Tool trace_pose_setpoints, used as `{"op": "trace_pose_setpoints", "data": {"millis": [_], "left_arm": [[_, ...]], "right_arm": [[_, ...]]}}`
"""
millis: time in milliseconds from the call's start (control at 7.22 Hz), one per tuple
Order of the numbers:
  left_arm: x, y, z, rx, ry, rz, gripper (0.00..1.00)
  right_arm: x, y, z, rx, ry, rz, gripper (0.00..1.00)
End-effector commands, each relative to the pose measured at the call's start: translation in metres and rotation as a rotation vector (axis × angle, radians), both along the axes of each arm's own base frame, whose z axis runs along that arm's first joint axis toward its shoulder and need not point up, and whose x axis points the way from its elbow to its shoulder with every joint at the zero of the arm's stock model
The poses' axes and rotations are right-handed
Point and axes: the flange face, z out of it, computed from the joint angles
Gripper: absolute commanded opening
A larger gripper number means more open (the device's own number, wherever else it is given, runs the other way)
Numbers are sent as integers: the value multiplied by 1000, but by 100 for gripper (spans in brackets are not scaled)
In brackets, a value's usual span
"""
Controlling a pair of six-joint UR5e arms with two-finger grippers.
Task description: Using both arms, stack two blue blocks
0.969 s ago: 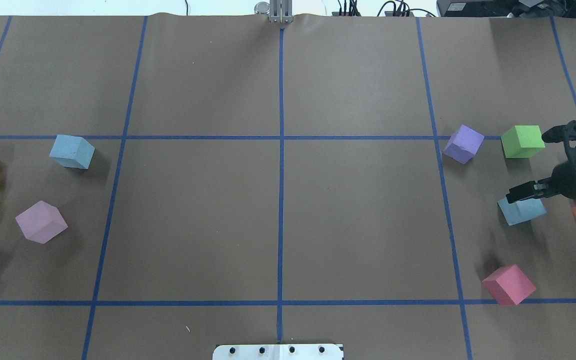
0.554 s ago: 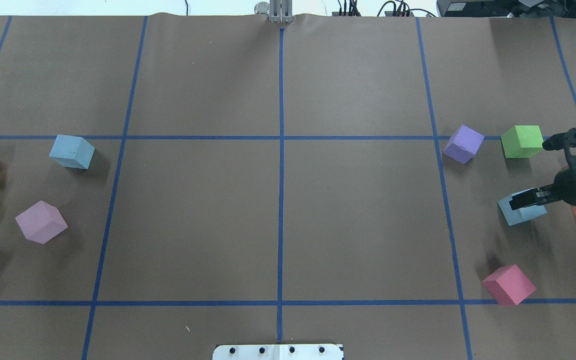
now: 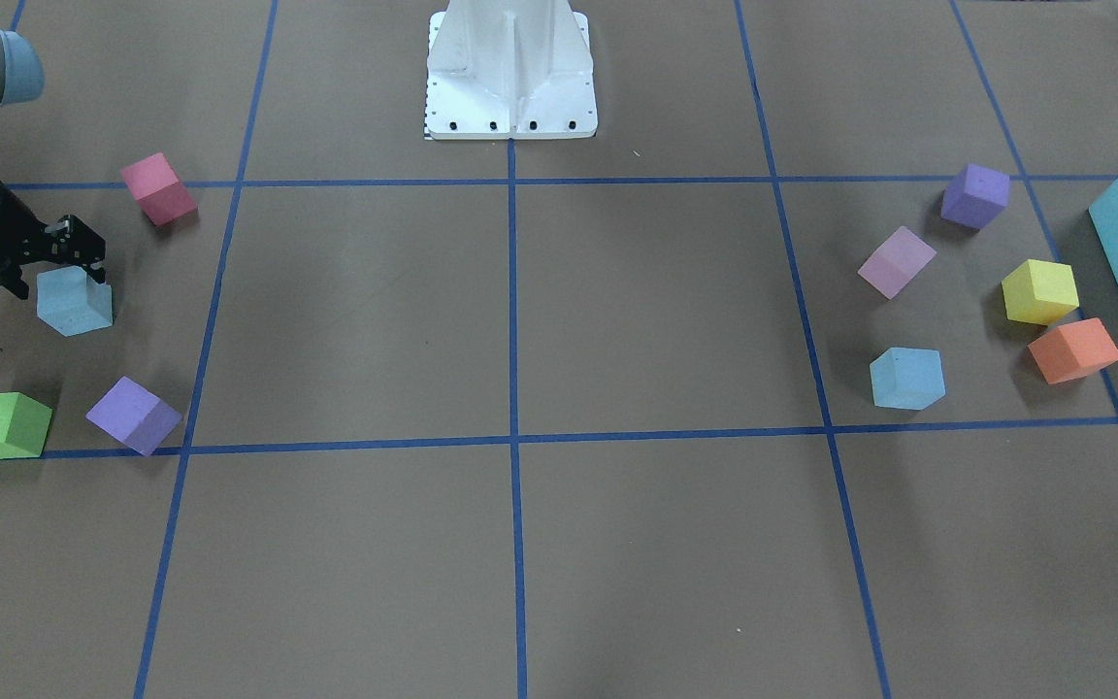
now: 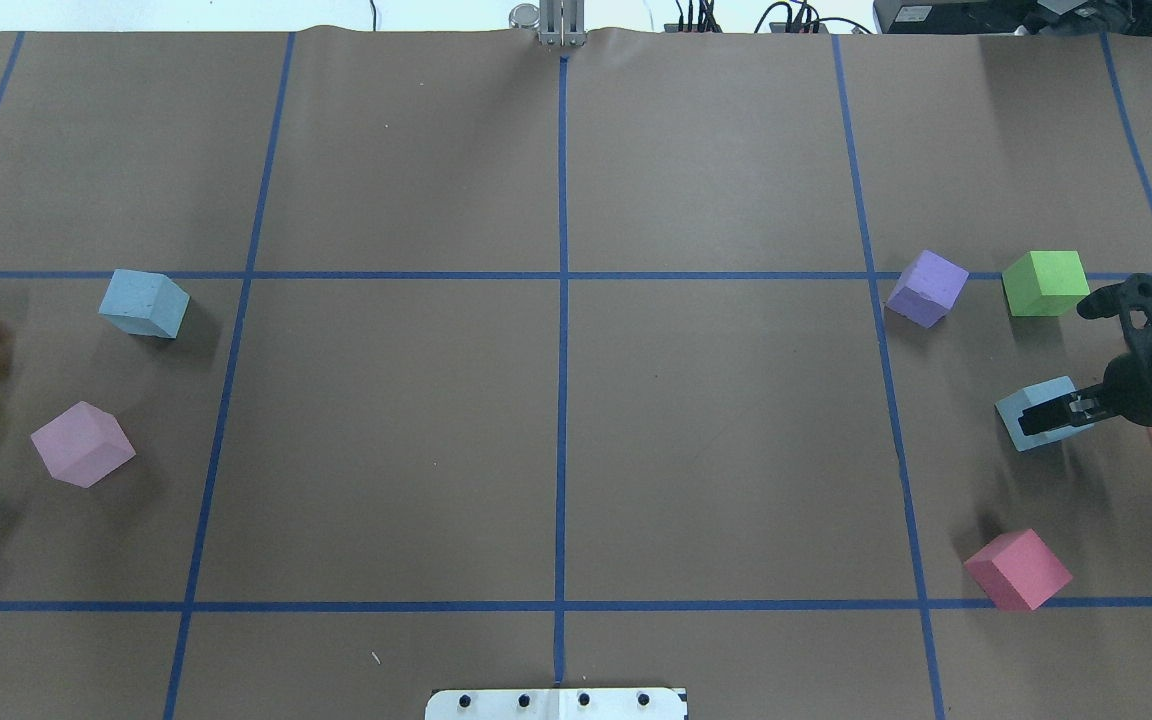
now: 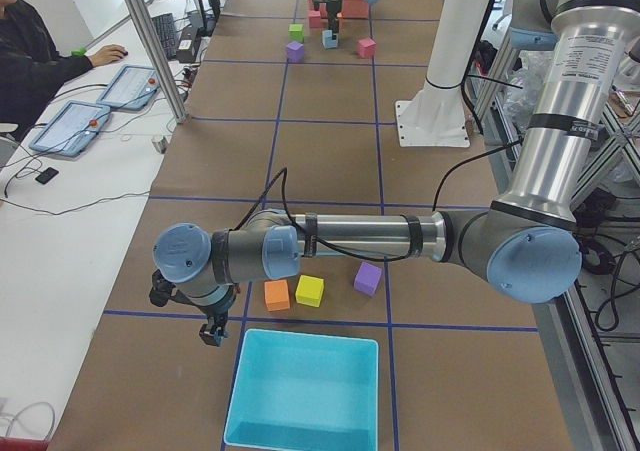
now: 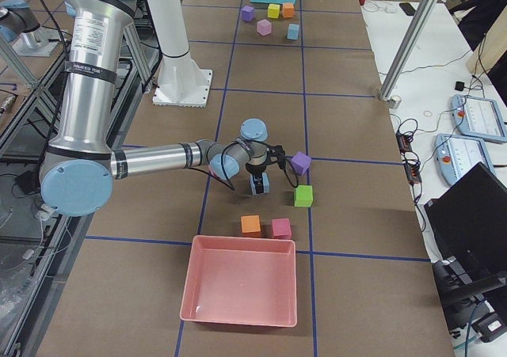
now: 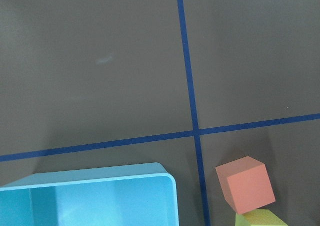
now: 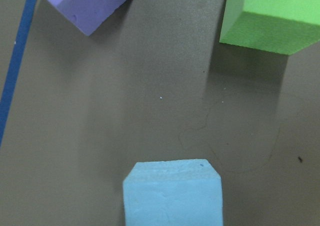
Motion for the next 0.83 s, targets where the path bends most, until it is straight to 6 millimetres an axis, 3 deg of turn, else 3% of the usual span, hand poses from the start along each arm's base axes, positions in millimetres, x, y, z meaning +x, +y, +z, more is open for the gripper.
{"op": "trace_pose_setpoints", "data": {"millis": [0,692], "left_arm": [[0,0,0,0,0,0,98],[0,0,0,2,0,1,98]], "right_arm": [[-5,-1,-2,5,-2,-5,100],[-16,-15,1,6,-4,-6,100]]}}
